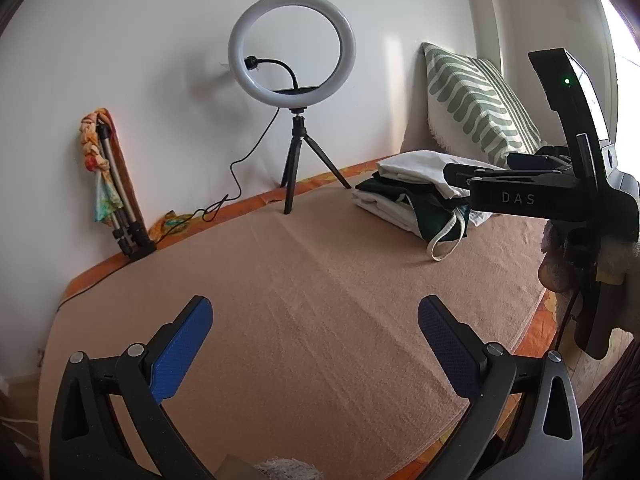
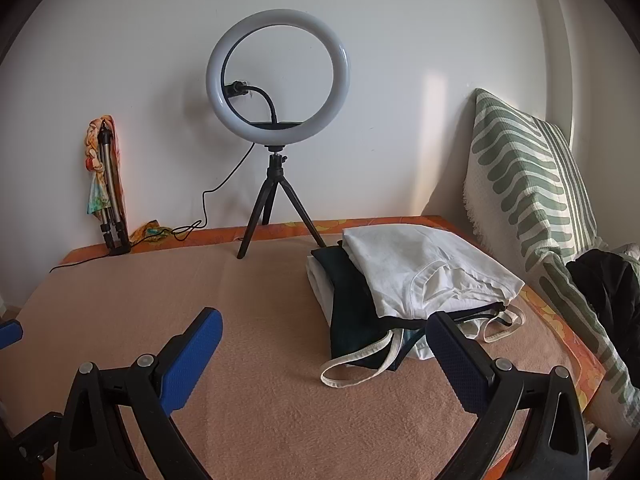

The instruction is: Fold small clothes

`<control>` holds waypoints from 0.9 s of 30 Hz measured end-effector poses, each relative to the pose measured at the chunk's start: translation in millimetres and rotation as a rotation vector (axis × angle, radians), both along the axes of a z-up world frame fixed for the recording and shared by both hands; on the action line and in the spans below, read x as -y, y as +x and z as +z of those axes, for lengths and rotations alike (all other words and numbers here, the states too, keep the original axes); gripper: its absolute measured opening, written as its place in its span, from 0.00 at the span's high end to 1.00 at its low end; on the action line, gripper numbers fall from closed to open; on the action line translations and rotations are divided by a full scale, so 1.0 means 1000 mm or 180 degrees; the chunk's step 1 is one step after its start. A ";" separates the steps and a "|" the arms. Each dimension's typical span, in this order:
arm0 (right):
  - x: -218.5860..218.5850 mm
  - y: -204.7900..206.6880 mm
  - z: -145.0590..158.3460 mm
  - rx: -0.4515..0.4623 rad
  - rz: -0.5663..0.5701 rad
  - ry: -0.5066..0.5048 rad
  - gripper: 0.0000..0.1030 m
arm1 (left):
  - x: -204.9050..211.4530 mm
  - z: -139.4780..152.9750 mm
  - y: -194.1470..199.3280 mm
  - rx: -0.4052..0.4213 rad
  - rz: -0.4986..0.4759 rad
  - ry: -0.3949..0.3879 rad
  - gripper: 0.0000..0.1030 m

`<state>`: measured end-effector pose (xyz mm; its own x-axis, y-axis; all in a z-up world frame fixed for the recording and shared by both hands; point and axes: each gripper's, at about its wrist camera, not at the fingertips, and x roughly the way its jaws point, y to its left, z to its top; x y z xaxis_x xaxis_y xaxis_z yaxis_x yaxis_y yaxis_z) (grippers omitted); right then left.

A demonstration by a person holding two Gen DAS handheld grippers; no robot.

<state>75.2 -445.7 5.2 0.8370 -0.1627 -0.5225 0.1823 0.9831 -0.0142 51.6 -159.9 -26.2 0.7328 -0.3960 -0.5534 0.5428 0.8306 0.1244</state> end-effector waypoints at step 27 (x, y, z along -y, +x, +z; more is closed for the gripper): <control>0.000 0.000 -0.001 -0.0013 0.0009 0.0041 0.00 | -0.003 0.004 -0.002 0.0060 0.0023 -0.0001 0.01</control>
